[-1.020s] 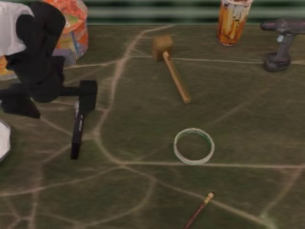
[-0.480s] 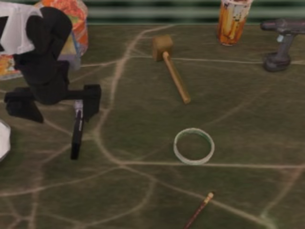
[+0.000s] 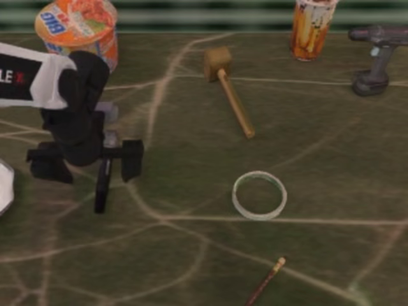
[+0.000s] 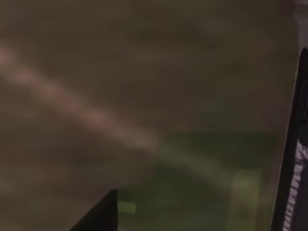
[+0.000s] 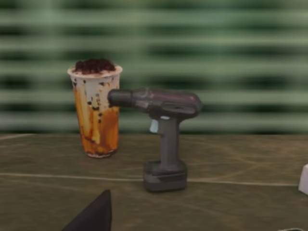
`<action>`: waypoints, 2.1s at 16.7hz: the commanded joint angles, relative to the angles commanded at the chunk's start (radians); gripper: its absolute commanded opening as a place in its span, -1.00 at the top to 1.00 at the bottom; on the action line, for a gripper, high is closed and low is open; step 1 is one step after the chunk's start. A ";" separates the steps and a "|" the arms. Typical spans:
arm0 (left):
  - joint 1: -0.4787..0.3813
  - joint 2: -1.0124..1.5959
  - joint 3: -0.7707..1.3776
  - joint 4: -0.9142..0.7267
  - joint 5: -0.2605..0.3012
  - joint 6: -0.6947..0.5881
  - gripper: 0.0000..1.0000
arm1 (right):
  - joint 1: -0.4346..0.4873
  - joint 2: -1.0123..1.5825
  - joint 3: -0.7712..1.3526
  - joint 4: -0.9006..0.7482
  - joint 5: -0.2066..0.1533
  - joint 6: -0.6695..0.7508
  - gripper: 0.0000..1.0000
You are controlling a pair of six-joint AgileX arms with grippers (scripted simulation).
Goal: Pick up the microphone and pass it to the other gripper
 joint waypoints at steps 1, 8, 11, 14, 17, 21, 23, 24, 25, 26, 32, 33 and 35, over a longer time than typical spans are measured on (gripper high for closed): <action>-0.001 0.018 -0.011 0.025 0.000 0.000 -1.00 | 0.000 0.000 0.000 0.000 0.000 0.000 -1.00; -0.001 0.032 -0.019 0.043 0.000 -0.001 -0.70 | 0.000 0.000 0.000 0.000 0.000 0.000 -1.00; -0.001 0.032 -0.019 0.043 0.000 -0.001 -0.25 | 0.000 0.000 0.000 0.000 0.000 0.000 -1.00; -0.001 0.032 -0.019 0.043 0.000 -0.001 0.21 | 0.000 0.000 0.000 0.000 0.000 0.000 -1.00; -0.001 0.032 -0.019 0.043 0.000 -0.001 0.66 | 0.000 0.000 0.000 0.000 0.000 0.000 -1.00; -0.001 0.032 -0.019 0.043 0.000 -0.001 1.00 | 0.000 0.000 0.000 0.000 0.000 0.000 -1.00; -0.001 0.032 -0.019 0.043 0.000 -0.001 1.00 | 0.000 0.000 0.000 0.000 0.000 0.000 -1.00; -0.001 0.032 -0.019 0.043 0.000 -0.001 1.00 | 0.000 0.000 0.000 0.000 0.000 0.000 -1.00; -0.001 0.032 -0.019 0.043 0.000 -0.001 1.00 | 0.000 0.000 0.000 0.000 0.000 0.000 -1.00; -0.001 0.032 -0.019 0.043 0.000 -0.001 1.00 | 0.000 0.000 0.000 0.000 0.000 0.000 -1.00; 0.006 -0.042 -0.016 0.069 -0.017 0.042 1.00 | 0.000 0.000 0.000 0.000 0.000 0.000 -1.00; 0.008 -0.050 -0.024 0.110 0.003 0.049 1.00 | 0.000 0.000 0.000 0.000 0.000 0.000 -1.00; 0.012 -0.071 -0.049 0.220 0.051 0.065 1.00 | 0.000 0.000 0.000 0.000 0.000 0.000 -1.00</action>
